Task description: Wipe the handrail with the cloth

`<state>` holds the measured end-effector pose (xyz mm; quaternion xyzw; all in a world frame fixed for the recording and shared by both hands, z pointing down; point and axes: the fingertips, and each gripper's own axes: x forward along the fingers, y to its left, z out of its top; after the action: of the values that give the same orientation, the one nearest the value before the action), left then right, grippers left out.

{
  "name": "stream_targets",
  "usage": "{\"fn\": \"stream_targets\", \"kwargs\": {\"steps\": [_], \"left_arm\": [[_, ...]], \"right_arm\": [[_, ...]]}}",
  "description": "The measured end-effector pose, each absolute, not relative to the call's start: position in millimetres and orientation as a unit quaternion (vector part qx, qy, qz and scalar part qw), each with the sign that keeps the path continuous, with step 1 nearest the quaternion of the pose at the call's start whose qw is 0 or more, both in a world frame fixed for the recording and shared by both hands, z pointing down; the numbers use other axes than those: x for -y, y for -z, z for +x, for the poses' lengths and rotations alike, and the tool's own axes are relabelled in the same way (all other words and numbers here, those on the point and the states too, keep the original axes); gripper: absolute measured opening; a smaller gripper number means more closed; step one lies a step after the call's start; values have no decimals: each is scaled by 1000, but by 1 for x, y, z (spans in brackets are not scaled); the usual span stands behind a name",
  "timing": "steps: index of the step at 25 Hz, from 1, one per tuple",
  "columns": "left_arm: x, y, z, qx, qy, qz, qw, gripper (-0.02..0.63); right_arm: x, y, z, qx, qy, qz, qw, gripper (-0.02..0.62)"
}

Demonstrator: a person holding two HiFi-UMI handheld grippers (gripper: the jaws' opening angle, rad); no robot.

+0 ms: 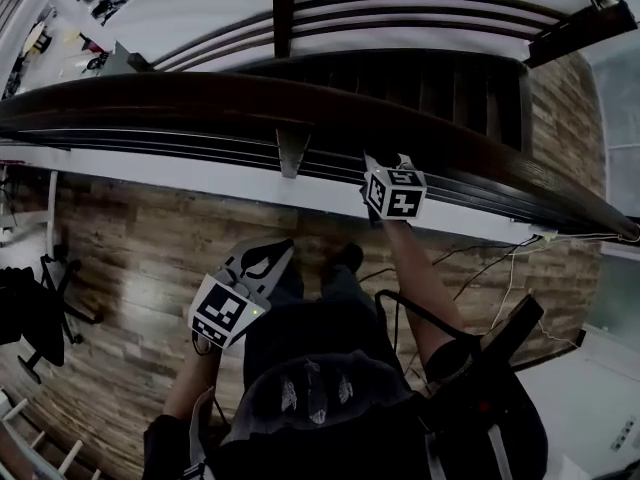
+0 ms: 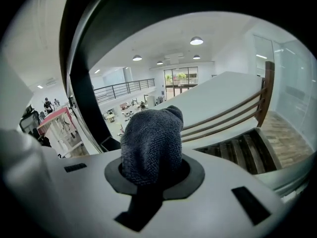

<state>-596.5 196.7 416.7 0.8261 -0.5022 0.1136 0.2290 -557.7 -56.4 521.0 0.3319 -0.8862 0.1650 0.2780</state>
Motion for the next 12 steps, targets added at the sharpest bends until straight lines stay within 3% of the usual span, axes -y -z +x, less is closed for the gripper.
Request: {"fn": "stream_targets", "kwargs": {"steps": [5, 12], "left_arm": [[-211, -419, -617, 499, -109, 826, 240, 6], [-224, -434, -626, 494, -116, 821, 262, 6]], "right_arm": [[25, -518, -628, 896, -180, 313, 258, 66], [9, -514, -653, 901, -242, 301, 196, 66]]}}
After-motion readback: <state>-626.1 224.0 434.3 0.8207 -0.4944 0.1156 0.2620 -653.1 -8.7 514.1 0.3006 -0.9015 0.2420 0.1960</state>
